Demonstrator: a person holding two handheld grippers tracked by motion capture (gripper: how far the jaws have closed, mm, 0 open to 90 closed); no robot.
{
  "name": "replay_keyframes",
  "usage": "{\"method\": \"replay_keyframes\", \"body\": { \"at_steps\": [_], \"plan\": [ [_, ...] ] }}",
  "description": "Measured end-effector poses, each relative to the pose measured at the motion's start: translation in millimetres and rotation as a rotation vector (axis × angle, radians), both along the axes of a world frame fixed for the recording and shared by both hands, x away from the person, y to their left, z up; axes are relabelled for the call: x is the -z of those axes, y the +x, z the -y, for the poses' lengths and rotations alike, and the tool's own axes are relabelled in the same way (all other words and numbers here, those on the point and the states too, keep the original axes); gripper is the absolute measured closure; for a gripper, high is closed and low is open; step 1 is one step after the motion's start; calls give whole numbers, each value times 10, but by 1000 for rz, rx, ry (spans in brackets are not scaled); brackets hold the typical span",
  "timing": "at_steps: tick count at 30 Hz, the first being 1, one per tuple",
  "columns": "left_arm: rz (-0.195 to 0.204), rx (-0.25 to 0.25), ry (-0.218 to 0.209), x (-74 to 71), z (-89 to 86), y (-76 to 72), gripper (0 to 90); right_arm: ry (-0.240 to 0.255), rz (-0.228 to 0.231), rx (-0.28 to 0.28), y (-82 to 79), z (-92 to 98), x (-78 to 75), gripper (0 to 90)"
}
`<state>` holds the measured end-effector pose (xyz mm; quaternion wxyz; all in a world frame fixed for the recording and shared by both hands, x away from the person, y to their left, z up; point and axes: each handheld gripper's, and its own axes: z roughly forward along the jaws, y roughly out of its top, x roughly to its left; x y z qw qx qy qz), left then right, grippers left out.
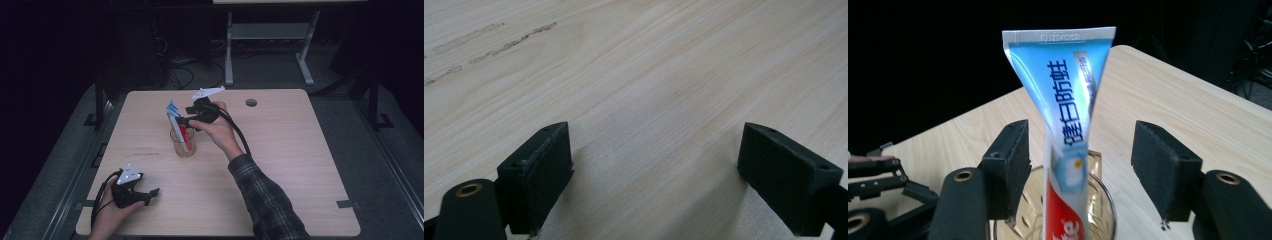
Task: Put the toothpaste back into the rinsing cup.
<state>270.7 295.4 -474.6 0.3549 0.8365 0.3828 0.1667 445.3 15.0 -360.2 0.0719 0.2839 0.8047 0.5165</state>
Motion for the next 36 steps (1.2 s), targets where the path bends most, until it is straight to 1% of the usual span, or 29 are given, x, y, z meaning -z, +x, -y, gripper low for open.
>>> {"method": "replay_keyframes", "body": {
  "at_steps": [1,3,6,7,10,15,16,17,18,19,20,21,22,23,25,26,30,31,33,36],
  "plan": [
    [2,-1,-1,1,0,0,131,0,7,7,-20,53,-15,373],
    [2,-1,-2,2,1,0,131,0,5,10,-37,108,-19,360],
    [2,-1,-1,2,1,0,131,-1,10,22,-55,164,-19,354],
    [3,-3,-4,3,2,0,132,3,8,30,-85,233,-15,352],
    [3,-3,-4,3,2,0,131,-1,13,33,-110,287,-10,349],
    [3,-2,-3,2,2,0,131,-7,22,51,-216,467,7,347],
    [3,-2,-3,2,2,0,131,-7,22,51,-216,467,7,347],
    [3,-2,-3,2,2,0,131,-8,26,56,-246,523,12,344],
    [3,-2,-3,2,2,0,131,-8,26,56,-246,523,12,344],
    [3,-2,-3,2,2,-1,131,-7,31,59,-274,583,16,341],
    [3,-2,-3,2,2,0,131,-7,31,59,-274,583,16,341],
    [3,-3,-3,2,2,-1,132,-9,33,68,-308,652,22,338],
    [3,-3,-3,2,2,-1,131,-9,33,68,-308,652,22,338],
    [3,-4,-5,3,4,-1,131,-5,32,80,-349,741,34,338],
    [3,-3,-5,3,3,-1,131,-5,38,85,-373,805,47,337],
    [3,-3,-5,3,3,-1,131,-5,38,85,-373,805,47,337],
    [3,-3,-3,2,3,-1,131,2,33,109,-463,978,83,337],
    [3,-3,-4,2,3,-2,131,4,34,116,-514,1055,103,332],
    [4,-3,-4,2,3,-1,132,4,33,120,-535,1082,109,330],
    [4,-3,-3,2,2,-1,132,-3,38,129,-618,1208,139,325]
  ]
}}
